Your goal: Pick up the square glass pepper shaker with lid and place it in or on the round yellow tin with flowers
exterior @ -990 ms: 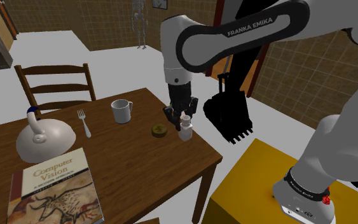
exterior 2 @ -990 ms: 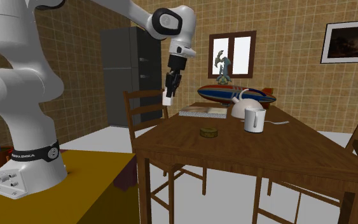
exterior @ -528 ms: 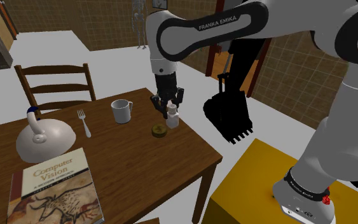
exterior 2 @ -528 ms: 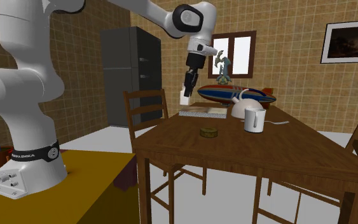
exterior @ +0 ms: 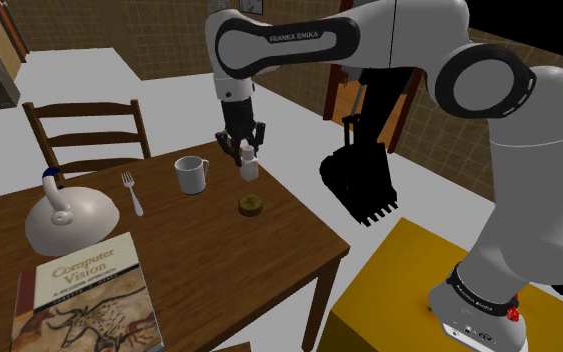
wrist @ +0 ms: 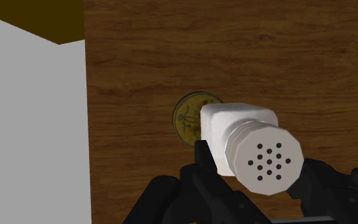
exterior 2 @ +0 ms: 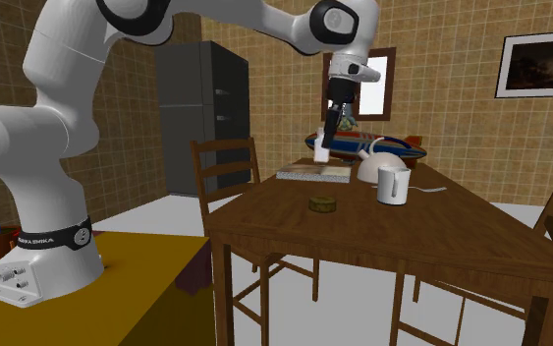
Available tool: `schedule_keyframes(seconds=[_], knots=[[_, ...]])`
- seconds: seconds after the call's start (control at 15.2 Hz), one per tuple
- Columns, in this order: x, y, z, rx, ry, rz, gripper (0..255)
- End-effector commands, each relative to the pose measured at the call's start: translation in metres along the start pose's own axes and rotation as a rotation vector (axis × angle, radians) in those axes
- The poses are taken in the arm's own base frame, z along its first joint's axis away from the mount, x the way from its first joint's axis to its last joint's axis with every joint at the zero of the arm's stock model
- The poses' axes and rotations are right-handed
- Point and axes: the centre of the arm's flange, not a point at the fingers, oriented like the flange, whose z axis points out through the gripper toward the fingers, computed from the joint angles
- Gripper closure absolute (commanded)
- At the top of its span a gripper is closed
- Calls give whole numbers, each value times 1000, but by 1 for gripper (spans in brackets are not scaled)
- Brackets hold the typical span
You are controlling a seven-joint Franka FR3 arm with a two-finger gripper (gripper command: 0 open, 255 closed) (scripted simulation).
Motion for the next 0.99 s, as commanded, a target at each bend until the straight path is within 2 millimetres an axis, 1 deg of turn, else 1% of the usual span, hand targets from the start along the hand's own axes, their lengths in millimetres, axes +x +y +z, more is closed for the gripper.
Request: schedule_keyframes(seconds=[0.0,0.86,0.92], knots=[[9,-1,6,0,0,0,255],[24,-2,74,0,0,0,255],[24,-2,74,0,0,0,255]])
